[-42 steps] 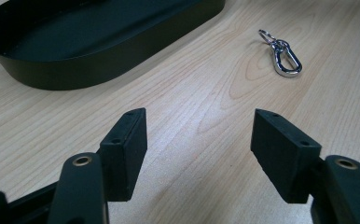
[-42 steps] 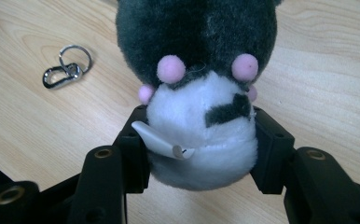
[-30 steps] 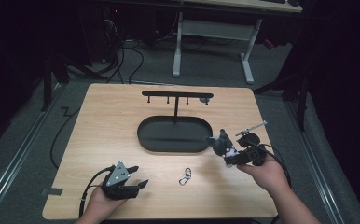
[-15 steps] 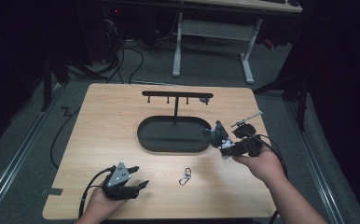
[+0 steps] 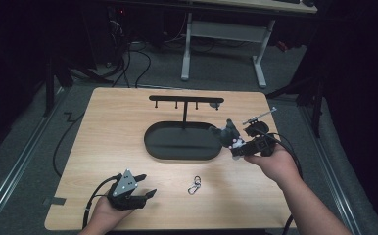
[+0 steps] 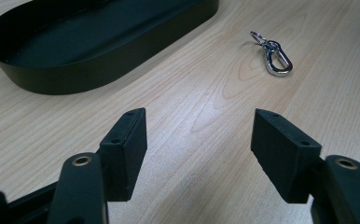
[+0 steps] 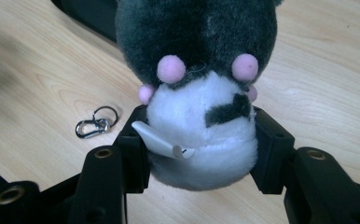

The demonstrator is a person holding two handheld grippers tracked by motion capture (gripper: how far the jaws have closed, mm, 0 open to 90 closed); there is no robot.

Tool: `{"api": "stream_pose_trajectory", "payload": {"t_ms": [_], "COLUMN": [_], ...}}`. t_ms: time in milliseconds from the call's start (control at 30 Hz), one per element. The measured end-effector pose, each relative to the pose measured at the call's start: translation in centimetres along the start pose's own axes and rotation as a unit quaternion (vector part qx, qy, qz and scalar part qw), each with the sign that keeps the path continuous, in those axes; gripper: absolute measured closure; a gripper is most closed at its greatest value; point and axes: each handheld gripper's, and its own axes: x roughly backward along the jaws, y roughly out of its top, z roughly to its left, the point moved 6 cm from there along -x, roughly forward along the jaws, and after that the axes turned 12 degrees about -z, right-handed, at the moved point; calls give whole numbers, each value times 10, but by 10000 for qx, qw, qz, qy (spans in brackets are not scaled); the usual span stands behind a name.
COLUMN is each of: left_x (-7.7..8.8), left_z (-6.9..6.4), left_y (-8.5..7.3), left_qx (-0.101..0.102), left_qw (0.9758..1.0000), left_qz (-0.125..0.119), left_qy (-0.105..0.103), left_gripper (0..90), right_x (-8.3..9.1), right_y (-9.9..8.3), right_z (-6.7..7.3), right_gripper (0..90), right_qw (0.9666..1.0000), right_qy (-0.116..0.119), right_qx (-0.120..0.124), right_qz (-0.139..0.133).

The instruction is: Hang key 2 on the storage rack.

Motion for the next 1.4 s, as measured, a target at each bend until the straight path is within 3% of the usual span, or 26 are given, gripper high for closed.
{"api": "stream_pose_trajectory", "payload": {"t_ms": [800, 1400], "left_x": [0, 0], "left_z": [1, 2], "left_y": [-1, -1], "left_qx": [17, 9], "left_qw": [10000, 10000], "left_qz": [2, -1], "left_qy": [17, 7], "left_gripper": [367, 367], "right_x": [12, 14], "right_y": [36, 57], "right_z": [-6, -12], "right_gripper": [495, 495], "right_qw": [9997, 9983], "right_qy": [-67, -125], "right_qx": [-113, -398], "right_qz": [-181, -408]}}
